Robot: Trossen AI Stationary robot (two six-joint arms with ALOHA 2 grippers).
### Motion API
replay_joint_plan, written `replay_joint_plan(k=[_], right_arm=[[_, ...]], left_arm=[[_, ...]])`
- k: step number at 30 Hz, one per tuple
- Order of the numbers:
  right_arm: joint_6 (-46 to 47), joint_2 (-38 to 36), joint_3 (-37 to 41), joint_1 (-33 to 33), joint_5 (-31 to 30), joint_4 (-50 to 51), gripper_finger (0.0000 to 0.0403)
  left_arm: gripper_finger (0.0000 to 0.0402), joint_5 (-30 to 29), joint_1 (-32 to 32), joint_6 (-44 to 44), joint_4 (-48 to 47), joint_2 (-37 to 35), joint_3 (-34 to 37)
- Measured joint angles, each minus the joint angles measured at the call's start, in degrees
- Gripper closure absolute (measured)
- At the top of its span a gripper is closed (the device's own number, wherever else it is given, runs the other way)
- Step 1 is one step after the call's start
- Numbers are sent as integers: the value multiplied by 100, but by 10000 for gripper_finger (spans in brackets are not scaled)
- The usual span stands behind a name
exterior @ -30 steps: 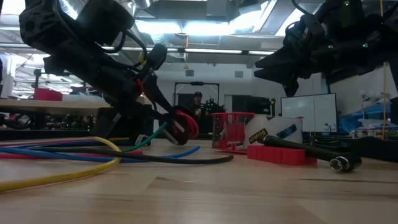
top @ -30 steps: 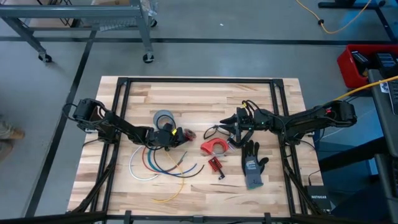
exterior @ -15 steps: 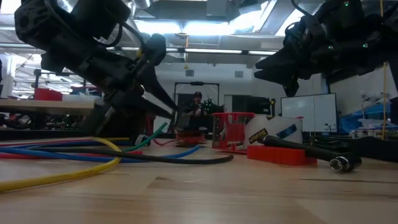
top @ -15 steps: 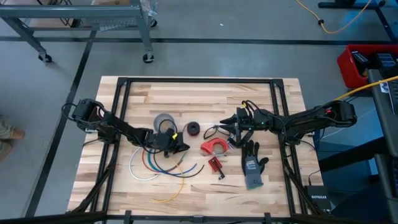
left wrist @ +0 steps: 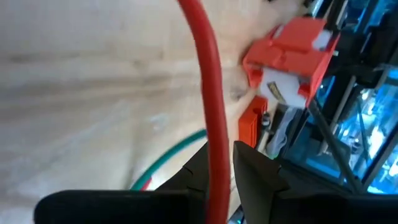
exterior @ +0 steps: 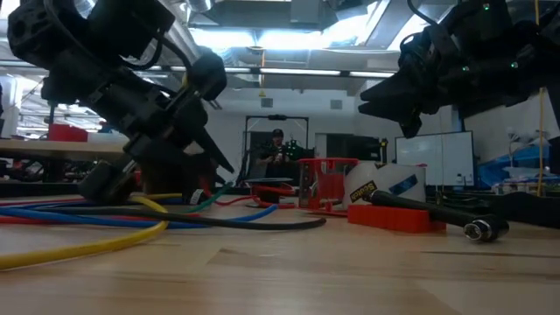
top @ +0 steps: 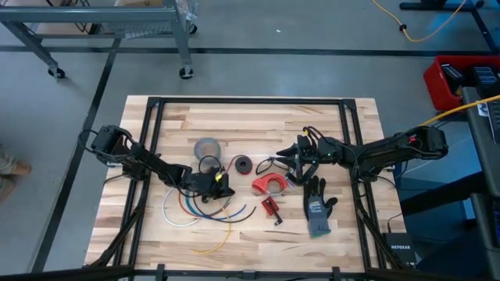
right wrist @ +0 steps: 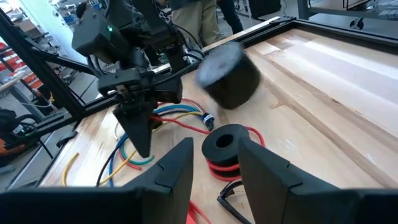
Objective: Coil cords
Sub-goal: Coil the red wire onto the spool, then return to Home Position
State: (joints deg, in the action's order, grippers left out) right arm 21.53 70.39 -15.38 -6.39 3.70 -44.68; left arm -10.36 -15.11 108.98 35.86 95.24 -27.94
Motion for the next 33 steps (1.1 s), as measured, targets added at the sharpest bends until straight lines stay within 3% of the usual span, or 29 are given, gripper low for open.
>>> replay_joint_plan(k=[7, 14, 25, 29, 33], right_arm=[[-86, 0, 0, 0, -25, -3, 272], [-86, 0, 0, 0, -52, -15, 272], [-103, -1, 2, -2, 185, -718, 272], [-102, -45, 2, -2, 644, -1081, 272], [-103, -334, 4, -5, 1000, -1268, 272]], left_arm=[[355, -14, -309, 105, 65, -11, -7], [355, -168, -550, -638, 417, -11, -13], [355, -1790, -940, -3431, 2638, -23, -17], [357, -2043, -938, -4542, 3551, -94, -17], [373, -2062, -844, -5666, 3669, -561, -2]])
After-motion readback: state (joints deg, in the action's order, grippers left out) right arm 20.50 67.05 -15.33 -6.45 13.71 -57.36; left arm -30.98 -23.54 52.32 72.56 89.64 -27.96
